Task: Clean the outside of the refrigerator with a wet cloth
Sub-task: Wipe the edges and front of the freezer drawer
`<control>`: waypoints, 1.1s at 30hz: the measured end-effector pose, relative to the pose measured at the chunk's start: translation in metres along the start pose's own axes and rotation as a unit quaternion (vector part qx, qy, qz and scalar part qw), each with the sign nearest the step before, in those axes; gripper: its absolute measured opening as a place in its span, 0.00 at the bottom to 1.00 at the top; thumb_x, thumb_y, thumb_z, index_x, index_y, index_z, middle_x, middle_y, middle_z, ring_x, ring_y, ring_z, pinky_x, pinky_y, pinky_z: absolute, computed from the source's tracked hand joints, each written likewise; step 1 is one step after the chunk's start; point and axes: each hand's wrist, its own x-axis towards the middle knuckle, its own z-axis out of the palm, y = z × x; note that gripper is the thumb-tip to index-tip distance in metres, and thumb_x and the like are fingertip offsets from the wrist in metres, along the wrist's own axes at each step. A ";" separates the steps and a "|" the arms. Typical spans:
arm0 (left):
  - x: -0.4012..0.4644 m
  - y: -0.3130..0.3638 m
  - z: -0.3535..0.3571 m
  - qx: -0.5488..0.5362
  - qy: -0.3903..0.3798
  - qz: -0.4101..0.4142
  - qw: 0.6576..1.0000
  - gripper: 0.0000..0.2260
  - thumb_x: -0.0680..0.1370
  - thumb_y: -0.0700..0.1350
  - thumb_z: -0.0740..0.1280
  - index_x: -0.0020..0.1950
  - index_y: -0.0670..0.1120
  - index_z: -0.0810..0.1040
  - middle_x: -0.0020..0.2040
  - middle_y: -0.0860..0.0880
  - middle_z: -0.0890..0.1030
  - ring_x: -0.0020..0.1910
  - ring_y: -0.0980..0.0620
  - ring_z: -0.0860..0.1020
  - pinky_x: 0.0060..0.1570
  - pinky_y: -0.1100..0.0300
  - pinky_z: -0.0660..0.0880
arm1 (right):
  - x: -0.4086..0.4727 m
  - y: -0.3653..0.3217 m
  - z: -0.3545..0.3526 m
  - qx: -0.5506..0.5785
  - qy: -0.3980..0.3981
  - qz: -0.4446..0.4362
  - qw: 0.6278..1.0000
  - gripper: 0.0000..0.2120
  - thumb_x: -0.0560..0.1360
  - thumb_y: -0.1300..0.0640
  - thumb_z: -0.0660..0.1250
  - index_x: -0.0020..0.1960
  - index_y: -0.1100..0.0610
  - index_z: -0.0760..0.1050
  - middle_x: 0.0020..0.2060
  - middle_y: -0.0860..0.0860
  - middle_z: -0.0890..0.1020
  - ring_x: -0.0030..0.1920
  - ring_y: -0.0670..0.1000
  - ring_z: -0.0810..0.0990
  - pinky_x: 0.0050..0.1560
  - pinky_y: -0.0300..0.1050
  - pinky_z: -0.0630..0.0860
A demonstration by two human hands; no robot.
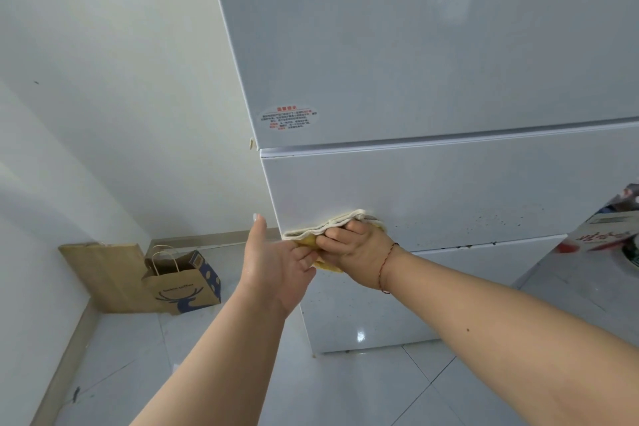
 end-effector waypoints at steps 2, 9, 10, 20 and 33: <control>-0.009 0.003 0.006 -0.029 -0.006 0.018 0.999 0.42 0.79 0.67 0.48 0.73 0.30 0.62 0.68 0.36 0.70 0.72 0.40 0.67 0.66 0.48 0.64 | -0.006 0.005 -0.006 0.002 0.015 0.015 1.000 0.11 0.70 0.57 0.60 0.45 0.45 0.79 0.44 0.42 0.79 0.48 0.48 0.69 0.45 0.43 0.64; -0.031 0.024 0.014 0.014 0.052 0.162 0.985 0.31 0.82 0.61 0.51 0.65 0.36 0.74 0.60 0.38 0.80 0.60 0.44 0.79 0.66 0.48 0.71 | 0.034 0.028 -0.050 0.020 0.122 0.137 0.983 0.17 0.72 0.61 0.57 0.49 0.45 0.79 0.42 0.44 0.79 0.45 0.49 0.69 0.44 0.46 0.65; -0.035 0.028 0.016 0.017 0.061 0.189 0.980 0.29 0.82 0.60 0.52 0.62 0.37 0.76 0.58 0.39 0.82 0.57 0.45 0.81 0.64 0.49 0.73 | 0.044 0.033 -0.058 0.019 0.139 0.150 0.979 0.16 0.71 0.61 0.59 0.50 0.45 0.79 0.42 0.44 0.79 0.45 0.49 0.70 0.43 0.46 0.66; -0.042 0.053 0.026 0.084 0.091 0.327 0.937 0.18 0.84 0.49 0.55 0.47 0.43 0.82 0.38 0.48 0.84 0.39 0.53 0.81 0.41 0.58 0.78 | 0.074 0.054 -0.092 0.058 0.179 0.223 0.956 0.23 0.71 0.55 0.64 0.66 0.45 0.74 0.47 0.48 0.73 0.47 0.53 0.69 0.48 0.49 0.68; -0.043 0.048 0.020 0.163 0.087 0.277 0.943 0.16 0.84 0.48 0.56 0.49 0.43 0.80 0.42 0.45 0.83 0.42 0.48 0.83 0.42 0.56 0.79 | 0.001 0.065 -0.079 0.057 0.152 0.345 0.925 0.29 0.70 0.54 0.68 0.70 0.45 0.67 0.45 0.53 0.72 0.43 0.55 0.67 0.43 0.51 0.73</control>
